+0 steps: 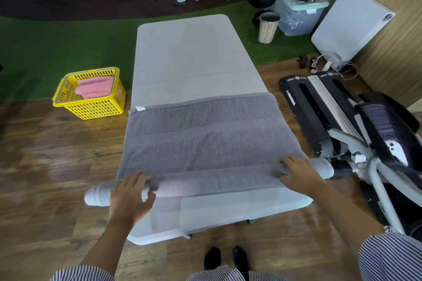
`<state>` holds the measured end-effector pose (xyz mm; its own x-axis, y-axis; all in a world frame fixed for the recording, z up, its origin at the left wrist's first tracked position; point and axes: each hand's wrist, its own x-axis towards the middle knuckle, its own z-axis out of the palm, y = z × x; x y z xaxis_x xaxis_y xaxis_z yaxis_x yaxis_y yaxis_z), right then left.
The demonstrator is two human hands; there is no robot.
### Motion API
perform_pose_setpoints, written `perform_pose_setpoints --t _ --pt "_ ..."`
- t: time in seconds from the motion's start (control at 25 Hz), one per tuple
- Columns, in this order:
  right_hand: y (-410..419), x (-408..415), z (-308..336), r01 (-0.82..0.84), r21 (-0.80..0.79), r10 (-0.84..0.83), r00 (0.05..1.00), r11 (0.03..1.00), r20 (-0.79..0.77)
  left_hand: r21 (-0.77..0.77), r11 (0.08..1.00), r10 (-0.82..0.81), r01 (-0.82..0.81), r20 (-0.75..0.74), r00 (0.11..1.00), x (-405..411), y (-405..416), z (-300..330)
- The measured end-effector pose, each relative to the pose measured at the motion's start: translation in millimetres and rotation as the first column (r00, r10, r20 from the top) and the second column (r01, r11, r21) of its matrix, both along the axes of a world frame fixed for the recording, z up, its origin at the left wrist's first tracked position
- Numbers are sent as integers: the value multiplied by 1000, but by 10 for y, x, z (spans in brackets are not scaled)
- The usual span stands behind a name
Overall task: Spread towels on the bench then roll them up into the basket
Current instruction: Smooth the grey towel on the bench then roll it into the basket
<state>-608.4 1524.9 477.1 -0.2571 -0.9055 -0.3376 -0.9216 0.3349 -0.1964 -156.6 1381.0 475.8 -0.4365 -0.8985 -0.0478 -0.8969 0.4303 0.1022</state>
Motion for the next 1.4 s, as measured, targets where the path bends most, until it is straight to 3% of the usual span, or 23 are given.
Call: perform_pose_setpoints --t 0.08,0.2,0.28,0.52,0.64,0.76,0.84,0.96,1.12,1.32,1.4 --pt "3 -11 -19 22 -110 -28 998 994 -60 18 998 55 -55 11 998 59 16 -40" --pt "33 3 11 35 -41 -33 998 999 53 56 998 -12 10 39 999 106 -2 -98" --pt "50 -8 24 -9 35 8 1000 999 29 70 998 -13 11 23 1000 85 -8 -83" --pt "31 -45 -25 -2 30 1 999 1000 47 117 993 2 -7 45 999 134 61 6" --pt "11 -66 -29 -6 4 5 998 1000 57 22 1000 -13 15 -101 995 200 32 7" --pt "48 -88 -79 45 -212 -56 997 976 -44 -23 994 103 -110 -212 972 209 37 -1" --pt "74 -93 -92 62 -224 -69 997 973 -22 7 996 84 -84 -152 985 263 38 -60" --pt "83 -95 -36 58 -35 -56 997 998 61 73 996 55 -51 -47 997 274 16 -107" --pt "59 -27 -30 -7 -25 7 1000 1000 7 31 995 90 -91 28 996 275 78 -5" --pt "-40 83 -28 -26 119 22 999 993 34 21 989 140 -144 123 982 464 101 -14" --pt "-86 74 5 -22 99 17 999 995 49 12 988 152 -155 142 978 430 51 -6"
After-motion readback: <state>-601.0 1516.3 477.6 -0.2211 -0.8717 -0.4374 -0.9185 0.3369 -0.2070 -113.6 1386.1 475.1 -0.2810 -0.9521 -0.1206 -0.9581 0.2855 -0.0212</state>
